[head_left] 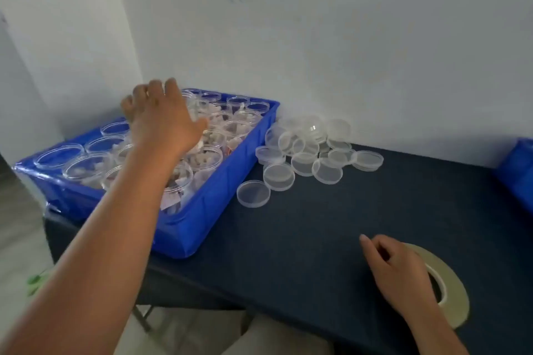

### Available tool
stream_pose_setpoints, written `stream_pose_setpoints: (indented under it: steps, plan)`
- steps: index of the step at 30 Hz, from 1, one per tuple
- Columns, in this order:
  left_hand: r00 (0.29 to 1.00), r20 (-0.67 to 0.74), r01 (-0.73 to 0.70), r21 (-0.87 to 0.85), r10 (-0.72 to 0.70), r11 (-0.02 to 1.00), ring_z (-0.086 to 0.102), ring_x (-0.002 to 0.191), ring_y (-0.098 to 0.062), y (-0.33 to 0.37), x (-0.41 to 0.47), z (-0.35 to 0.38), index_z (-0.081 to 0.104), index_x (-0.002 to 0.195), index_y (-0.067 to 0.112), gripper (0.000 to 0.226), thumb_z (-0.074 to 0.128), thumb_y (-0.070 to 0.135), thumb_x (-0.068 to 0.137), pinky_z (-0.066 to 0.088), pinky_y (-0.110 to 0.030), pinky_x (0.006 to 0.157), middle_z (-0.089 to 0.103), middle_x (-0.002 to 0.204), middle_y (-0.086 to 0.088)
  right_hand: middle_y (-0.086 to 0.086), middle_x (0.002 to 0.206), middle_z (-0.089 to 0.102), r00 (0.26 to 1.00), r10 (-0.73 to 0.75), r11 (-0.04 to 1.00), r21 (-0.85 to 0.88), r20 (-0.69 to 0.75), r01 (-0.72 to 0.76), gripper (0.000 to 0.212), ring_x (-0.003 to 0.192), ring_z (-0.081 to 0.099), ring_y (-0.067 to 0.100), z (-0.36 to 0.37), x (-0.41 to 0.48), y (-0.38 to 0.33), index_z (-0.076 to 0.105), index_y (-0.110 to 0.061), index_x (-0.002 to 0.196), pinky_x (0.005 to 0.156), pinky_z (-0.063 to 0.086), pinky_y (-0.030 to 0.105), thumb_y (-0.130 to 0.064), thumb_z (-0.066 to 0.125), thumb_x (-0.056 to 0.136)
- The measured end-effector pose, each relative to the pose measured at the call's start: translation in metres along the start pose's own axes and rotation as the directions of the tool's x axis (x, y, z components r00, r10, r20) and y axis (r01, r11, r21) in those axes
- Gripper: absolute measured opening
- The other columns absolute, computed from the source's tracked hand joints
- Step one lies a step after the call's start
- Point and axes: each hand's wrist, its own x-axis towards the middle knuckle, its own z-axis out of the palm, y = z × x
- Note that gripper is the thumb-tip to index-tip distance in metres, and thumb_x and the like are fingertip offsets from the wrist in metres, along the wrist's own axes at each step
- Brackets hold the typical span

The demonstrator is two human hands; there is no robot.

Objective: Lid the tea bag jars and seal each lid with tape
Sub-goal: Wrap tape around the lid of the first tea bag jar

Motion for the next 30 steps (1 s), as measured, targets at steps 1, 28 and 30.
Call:
stream_pose_setpoints:
  steps: [1,28,30]
  plan:
    - [0.998,0.061,0.027,0.058,-0.03,0.998,0.043,0.14,-0.045,-0.003,0.0,0.003,0.045,0.149,0.008,0.085,0.071,0.063,0.09,0.039,-0.062,0.112,0.051,0.148,-0.022,0.006,0.059,0.055,1.0,-0.001,1.0,0.007,-0.004,0.001,0.05,0.047,0.043,0.012,0.0,0.0,-0.001,0.05,-0.012,0.065,0.051,0.038,0.04,-0.042,0.063,0.103]
    - [0.827,-0.009,-0.268,-0.886,0.563,0.38,0.047,0.14,0.001,0.109,-0.18,0.066,0.057,0.139,0.039,0.055,0.063,0.069,0.093,0.041,-0.02,0.111,0.051,0.147,0.026,-0.016,0.12,0.067,0.997,0.058,0.862,0.506,-0.045,-0.027,0.083,0.11,0.068,0.006,0.04,-0.03,-0.048,0.049,-0.039,0.132,0.092,0.06,0.032,-0.047,0.098,0.065]
    - [0.915,0.136,-0.123,-0.803,0.381,0.583,0.052,0.132,-0.006,0.105,-0.16,0.089,0.058,0.142,0.03,0.068,0.043,0.079,0.096,0.045,-0.032,0.108,0.059,0.144,0.012,-0.015,0.124,0.064,0.995,0.09,0.876,0.478,-0.032,-0.064,0.091,0.113,0.065,0.004,0.041,-0.027,-0.048,0.047,-0.035,0.135,0.096,0.058,0.034,-0.049,0.1,0.062]
